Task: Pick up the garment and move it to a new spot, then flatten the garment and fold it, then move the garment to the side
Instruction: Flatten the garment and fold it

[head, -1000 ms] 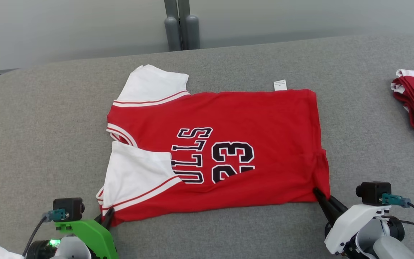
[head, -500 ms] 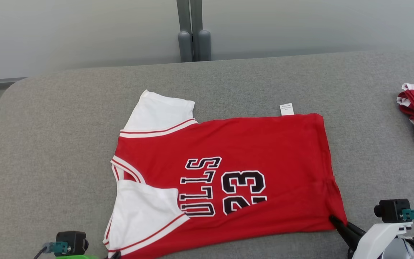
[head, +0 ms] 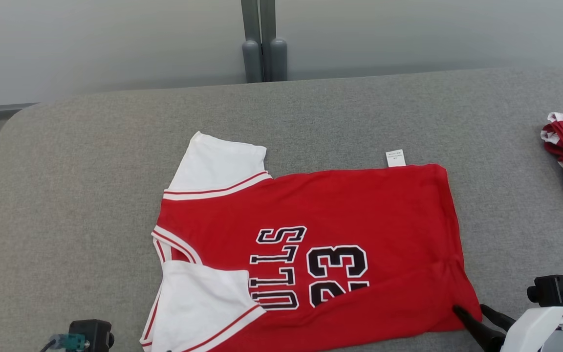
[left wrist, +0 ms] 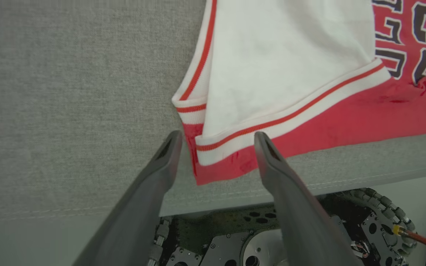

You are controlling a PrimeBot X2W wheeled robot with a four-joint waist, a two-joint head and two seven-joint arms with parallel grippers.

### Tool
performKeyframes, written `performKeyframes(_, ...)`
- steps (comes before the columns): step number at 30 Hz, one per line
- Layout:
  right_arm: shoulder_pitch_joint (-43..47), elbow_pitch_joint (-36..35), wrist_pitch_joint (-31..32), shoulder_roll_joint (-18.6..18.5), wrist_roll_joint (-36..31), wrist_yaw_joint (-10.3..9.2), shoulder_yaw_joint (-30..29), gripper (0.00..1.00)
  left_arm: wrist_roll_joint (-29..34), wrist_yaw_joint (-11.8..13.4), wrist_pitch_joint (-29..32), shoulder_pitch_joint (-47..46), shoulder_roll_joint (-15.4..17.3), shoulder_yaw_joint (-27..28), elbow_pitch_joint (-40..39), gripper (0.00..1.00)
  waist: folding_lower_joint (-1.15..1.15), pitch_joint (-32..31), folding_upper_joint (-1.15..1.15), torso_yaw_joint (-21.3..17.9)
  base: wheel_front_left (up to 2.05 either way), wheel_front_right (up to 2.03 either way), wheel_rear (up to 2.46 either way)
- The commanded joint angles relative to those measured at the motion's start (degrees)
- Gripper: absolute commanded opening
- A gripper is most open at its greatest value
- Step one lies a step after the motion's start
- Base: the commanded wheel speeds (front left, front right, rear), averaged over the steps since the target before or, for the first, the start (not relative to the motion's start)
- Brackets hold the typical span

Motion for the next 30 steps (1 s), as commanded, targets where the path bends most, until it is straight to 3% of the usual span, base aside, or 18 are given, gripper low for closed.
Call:
performKeyframes(1, 0.7, -0.6, 0.5, 0.0, -0.1, 0.03, -0.9, 1.00, 0.4, -0.3, -0.5, -1.5, 0.6, 0.4, -0.4, 1.00, 0.00, -0.1, 0.00, -0.1, 0.00, 0.00, 0.00)
performKeyframes(9, -2.8, -7.5, -3.4, 0.6, -2.0, 0.03, -7.7, 1.00, 6.7, -0.6, -3.5, -10.3, 3.5, 1.3, -2.0, 1.00, 0.00, 1.0, 0.00, -1.3, 0.00, 0.00, 0.00)
performKeyframes(13, -7.8, -7.2, -4.9, 2.0, -4.8, 0.03, -9.5, 1.00, 8.3, -2.7, -3.1, -18.5, 3.7, 0.9, -1.4, 1.00, 0.00, 3.4, 0.00, -2.3, 0.00, 0.00, 0.00)
performKeyframes(18, -17.5, -1.8, -6.0, 5.8, -9.7, 0.03, -10.8, 1.00, 8.2, -7.3, 0.2, -30.5, 4.6, -0.1, 3.7, 1.00, 0.00, 8.5, 0.00, -4.0, 0.00, 0.00, 0.00)
performKeyframes(22, -25.9, 3.8, -4.7, 8.6, -9.8, 0.03, -9.8, 1.00, 6.8, -11.1, 3.5, -40.1, 4.3, -1.0, 10.1, 1.00, 0.00, 13.0, 0.00, -5.0, 0.00, 0.00, 0.00)
performKeyframes(30, -39.7, 14.7, -0.6, 10.3, -8.6, 0.03, -6.1, 1.00, 5.3, -14.5, 9.4, -57.1, 3.2, -4.5, 22.3, 1.00, 0.00, 20.2, 0.00, -6.1, 0.00, 0.00, 0.00)
